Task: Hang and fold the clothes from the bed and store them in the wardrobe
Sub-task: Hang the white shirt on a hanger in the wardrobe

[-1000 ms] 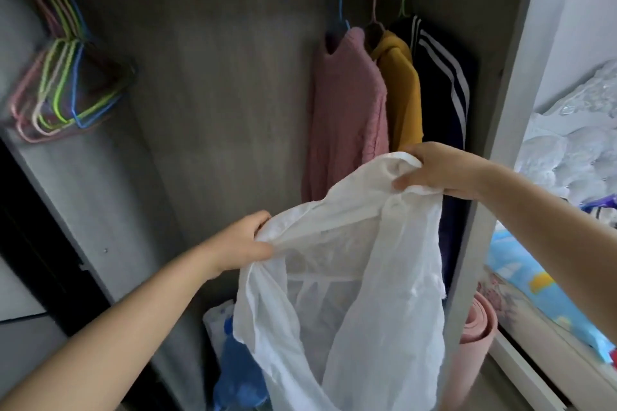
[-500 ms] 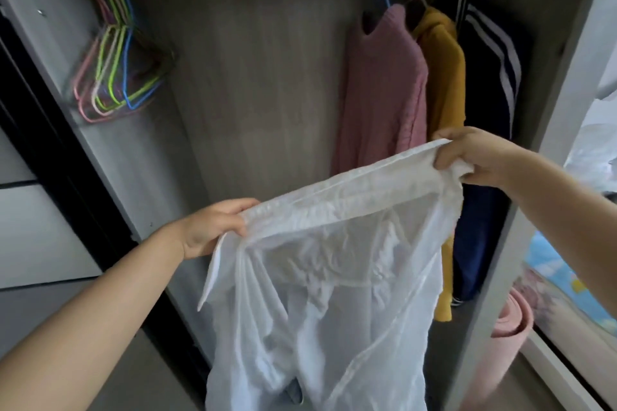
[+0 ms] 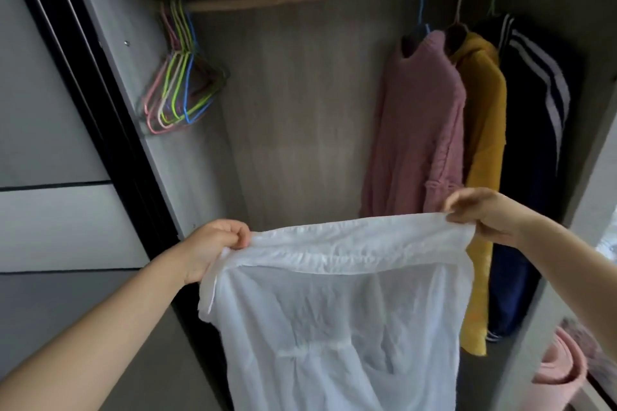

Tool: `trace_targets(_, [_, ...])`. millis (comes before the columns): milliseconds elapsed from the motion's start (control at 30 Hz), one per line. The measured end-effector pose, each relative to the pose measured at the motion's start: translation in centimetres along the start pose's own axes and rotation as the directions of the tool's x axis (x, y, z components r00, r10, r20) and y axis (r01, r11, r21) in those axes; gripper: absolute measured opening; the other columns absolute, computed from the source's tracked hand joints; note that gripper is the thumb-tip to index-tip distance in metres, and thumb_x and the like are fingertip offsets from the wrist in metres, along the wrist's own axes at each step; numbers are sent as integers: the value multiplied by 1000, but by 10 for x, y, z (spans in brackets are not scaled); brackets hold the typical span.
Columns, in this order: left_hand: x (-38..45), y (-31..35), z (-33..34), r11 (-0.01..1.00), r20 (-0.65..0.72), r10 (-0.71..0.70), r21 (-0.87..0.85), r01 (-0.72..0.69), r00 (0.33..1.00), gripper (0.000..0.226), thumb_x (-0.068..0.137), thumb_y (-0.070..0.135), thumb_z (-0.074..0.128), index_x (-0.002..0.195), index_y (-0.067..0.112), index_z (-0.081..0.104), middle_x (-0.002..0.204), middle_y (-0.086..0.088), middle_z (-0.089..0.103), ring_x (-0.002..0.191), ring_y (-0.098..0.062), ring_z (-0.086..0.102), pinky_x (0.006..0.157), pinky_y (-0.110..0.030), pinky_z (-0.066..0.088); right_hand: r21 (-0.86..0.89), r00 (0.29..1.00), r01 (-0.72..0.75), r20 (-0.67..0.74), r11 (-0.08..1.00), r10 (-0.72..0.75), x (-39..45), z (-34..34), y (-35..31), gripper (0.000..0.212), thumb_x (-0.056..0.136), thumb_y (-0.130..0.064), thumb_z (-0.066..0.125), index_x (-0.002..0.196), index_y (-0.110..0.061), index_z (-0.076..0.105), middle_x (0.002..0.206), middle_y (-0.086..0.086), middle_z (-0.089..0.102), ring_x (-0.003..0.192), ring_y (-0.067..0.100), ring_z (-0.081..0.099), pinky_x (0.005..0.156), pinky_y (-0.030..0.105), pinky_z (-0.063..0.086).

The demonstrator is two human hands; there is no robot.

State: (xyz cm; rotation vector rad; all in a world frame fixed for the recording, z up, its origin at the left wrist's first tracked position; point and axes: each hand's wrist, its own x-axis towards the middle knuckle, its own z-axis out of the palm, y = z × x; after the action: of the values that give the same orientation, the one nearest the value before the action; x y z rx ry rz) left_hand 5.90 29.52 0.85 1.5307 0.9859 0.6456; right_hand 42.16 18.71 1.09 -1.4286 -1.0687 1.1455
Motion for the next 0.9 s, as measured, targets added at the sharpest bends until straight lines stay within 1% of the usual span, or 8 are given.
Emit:
trace_targets(133, [-12, 7, 3, 871, 35, -58, 490, 33, 998, 14, 86, 10, 58, 80, 16, 70, 89, 6, 62, 87, -5, 55, 74, -8, 39, 79, 986, 117, -129, 990, -106, 7, 19, -3, 65, 82, 21, 29, 36, -15, 57, 44, 1, 55, 44, 13, 53, 42, 14, 42])
trace_targets(200, [-17, 4, 2, 588, 57, -142, 808, 38, 988, 25, 84, 31, 65, 107, 21, 62, 103, 14, 51, 102, -5, 48, 81, -13, 38, 113, 977, 152, -169, 982, -132, 10, 30, -6, 55, 81, 21, 25, 46, -9, 55, 39, 0, 50, 38, 10, 49, 37, 12, 37])
trace_targets(333, [-19, -5, 8, 217, -63, 43, 975, 53, 997, 9, 87, 30, 58, 84, 22, 59, 83, 7, 50, 91, -17, 51, 66, -25, 37, -237, 937, 239, -199, 942, -287, 13, 50, -11, 41, 80, 15, 26, 56, -8, 49, 47, 6, 47, 42, 10, 44, 43, 20, 33])
trace_targets(400, [-21, -10, 6, 82, -150, 160, 987, 138, 976, 16, 90, 31, 54, 76, 24, 59, 85, 5, 42, 104, -21, 45, 76, -28, 37, -631, 874, 340, -62, 697, -482, 11, 57, -8, 34, 80, -7, 31, 51, -15, 47, 54, 9, 48, 51, 17, 46, 51, 23, 35])
trace_targets(500, [-23, -16, -6, -109, -88, 545, 979, 174, 834, 13, 62, 16, 80, 69, 22, 70, 97, -6, 46, 93, -23, 37, 77, -47, 44, -950, 852, 311, 266, 27, -452, 7, 64, -4, 52, 75, -61, 32, 67, -17, 58, 69, 10, 61, 71, 32, 58, 61, 28, 36])
trace_targets(600, [-30, -12, -9, 63, -207, 646, 974, 219, 735, 8, 69, 11, 68, 62, 9, 64, 80, -9, 42, 78, -26, 37, 62, -37, 36, -929, 911, 205, 296, -307, -287, 7, 74, -4, 56, 78, -71, 44, 106, -26, 59, 104, -4, 66, 102, 20, 60, 70, 25, 38])
trace_targets(767, [-35, -10, -5, 649, -444, 421, 757, 80, 791, 36, 93, 12, 49, 59, 14, 37, 66, 1, 34, 64, -17, 40, 52, -21, 25, -927, 915, 202, 294, -316, -276, 31, 78, 4, 62, 75, -76, 40, 105, -25, 59, 106, -5, 66, 103, 19, 59, 79, 27, 40])
trace_targets(900, [-39, -2, 7, 905, -620, 339, 419, -66, 708, 20, 91, 8, 49, 71, 4, 48, 60, -1, 36, 53, -13, 32, 49, -21, 23, -916, 875, 371, 399, -151, -275, 43, 106, 21, 131, 33, -96, 9, 145, -31, 18, 136, -6, 43, 129, 20, 33, 111, 42, 16])
